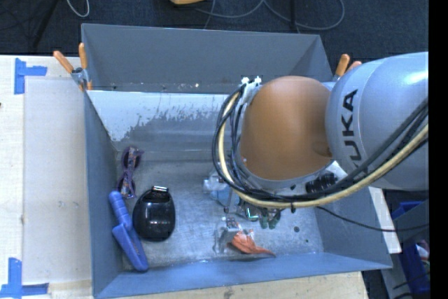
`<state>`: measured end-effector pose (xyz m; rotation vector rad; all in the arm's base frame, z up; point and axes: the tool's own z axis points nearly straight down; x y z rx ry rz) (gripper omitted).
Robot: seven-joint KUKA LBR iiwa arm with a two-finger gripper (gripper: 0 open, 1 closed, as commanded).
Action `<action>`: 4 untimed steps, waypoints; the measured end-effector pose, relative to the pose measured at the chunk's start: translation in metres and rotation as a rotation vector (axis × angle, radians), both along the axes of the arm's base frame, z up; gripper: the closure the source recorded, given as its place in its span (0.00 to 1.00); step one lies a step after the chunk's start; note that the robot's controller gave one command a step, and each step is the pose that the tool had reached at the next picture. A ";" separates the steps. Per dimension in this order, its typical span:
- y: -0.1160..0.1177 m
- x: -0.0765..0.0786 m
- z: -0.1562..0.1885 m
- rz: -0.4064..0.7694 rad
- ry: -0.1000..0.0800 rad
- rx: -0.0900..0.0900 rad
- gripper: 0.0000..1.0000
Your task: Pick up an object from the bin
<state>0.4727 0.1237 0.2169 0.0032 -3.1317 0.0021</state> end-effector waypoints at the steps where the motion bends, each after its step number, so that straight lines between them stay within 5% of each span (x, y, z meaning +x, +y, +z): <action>1: -0.001 0.002 0.004 -0.003 -0.007 0.001 0.00; 2: -0.002 0.002 0.002 -0.004 -0.011 0.002 0.00; 3: -0.028 0.016 -0.004 0.039 0.002 -0.002 0.00; 4: -0.028 0.043 -0.022 0.133 -0.024 0.003 0.00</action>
Offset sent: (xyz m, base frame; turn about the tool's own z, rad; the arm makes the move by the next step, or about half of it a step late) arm -0.0003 -0.0856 -0.0789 0.1101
